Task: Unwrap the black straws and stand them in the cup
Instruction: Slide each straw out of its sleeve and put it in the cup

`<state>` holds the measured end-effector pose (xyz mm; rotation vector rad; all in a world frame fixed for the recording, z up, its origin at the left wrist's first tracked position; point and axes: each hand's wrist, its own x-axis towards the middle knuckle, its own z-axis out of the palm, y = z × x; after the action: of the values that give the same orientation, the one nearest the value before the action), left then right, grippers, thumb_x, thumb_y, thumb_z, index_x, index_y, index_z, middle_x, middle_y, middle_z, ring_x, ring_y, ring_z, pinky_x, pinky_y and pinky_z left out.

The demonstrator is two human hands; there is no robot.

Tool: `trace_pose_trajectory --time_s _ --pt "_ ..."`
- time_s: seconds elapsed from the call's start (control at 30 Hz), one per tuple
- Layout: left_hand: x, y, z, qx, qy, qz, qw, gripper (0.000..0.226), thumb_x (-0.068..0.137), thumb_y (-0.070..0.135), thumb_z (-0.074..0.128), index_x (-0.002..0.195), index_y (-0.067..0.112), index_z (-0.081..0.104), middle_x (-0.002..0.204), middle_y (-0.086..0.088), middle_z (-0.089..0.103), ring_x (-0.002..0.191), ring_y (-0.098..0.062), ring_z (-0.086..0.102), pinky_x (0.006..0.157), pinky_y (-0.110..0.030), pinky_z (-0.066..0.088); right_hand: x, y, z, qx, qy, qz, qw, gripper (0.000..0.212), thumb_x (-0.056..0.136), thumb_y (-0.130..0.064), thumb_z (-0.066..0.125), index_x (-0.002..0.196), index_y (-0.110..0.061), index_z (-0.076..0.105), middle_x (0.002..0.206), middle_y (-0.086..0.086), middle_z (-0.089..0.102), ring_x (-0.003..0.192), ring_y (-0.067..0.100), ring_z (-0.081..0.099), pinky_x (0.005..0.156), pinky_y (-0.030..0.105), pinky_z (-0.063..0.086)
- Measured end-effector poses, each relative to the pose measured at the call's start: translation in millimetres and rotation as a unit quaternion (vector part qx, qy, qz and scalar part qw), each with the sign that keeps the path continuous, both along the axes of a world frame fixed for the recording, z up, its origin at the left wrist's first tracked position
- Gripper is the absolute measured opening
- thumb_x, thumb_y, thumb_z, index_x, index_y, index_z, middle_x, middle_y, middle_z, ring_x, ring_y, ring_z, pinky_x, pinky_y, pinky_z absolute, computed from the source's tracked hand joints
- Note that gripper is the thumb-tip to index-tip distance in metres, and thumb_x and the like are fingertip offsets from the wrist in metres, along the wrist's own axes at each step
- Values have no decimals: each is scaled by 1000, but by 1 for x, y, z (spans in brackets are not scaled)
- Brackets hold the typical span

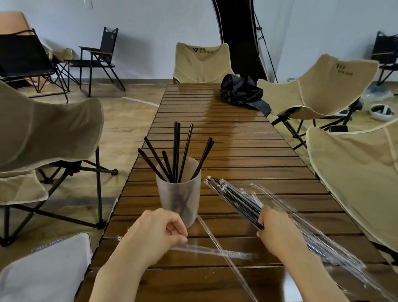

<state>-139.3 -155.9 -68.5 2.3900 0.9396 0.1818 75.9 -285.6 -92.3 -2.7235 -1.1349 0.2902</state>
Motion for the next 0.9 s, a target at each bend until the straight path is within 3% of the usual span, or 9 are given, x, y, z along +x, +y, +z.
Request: trace_pose_trajectory --time_s 0.1,0.23,0.4,0.5,0.57,0.63,0.73,0.83,0.9 --pt "1 -2 0 -2 4 -12 1000 3 84 36 69 85 38 67 85 18 64 83 2 60 77 -14 49 0 0 0 -8 13 -5 1000 15 89 -10 58 103 -16 58 98 3 63 82 18 63 67 26 51" --pt "3 -3 -1 -1 2 -20 1000 2 84 36 68 85 38 67 85 18 64 83 2 59 76 -13 48 -1 0 1 -3 15 -2 1000 8 88 -20 61 94 -16 56 79 -3 55 67 14 56 52 22 40" --pt "4 -3 1 5 -17 -32 999 3 86 37 65 86 40 66 85 21 63 83 5 59 71 -8 44 10 -5 20 52 9 -36 998 7 91 -12 55 94 -19 53 81 1 59 67 18 54 63 26 44" --pt "4 -4 4 14 -38 -42 998 4 87 37 64 87 41 64 83 23 62 85 8 58 69 -8 43 24 -17 38 90 27 -65 993 21 89 -3 55 95 -18 68 83 4 68 72 20 61 69 26 50" --pt "6 -7 7 17 -59 -49 997 6 87 37 64 88 42 63 84 24 62 87 10 56 70 -8 45 34 -28 53 107 48 -68 991 19 86 -2 62 93 -17 72 83 3 70 69 14 62 63 20 49" --pt "10 -10 10 26 -78 -56 995 8 86 37 64 89 44 61 84 24 63 87 12 56 71 -8 46 40 -39 67 95 88 -46 991 16 83 -5 69 83 -20 72 75 -3 69 63 5 59 51 13 39" --pt "17 -18 13 41 -103 -81 991 16 86 41 63 100 46 58 91 27 60 90 14 54 77 -12 47 44 -49 81 70 145 8 987 23 78 -3 73 69 -25 72 61 -6 68 55 5 58 52 17 39" --pt "23 -26 10 46 -87 -109 989 29 89 45 56 118 47 50 108 29 52 103 14 48 90 -13 42 39 -49 85 68 213 77 972 20 81 -3 70 75 -21 72 63 -4 72 52 4 60 57 16 46" --pt "23 -27 7 47 -66 -120 989 17 95 41 48 110 42 56 101 23 57 94 10 53 85 -12 44 35 -46 84 74 248 121 958 18 84 -4 66 82 -20 72 69 -3 73 55 5 61 58 13 46"
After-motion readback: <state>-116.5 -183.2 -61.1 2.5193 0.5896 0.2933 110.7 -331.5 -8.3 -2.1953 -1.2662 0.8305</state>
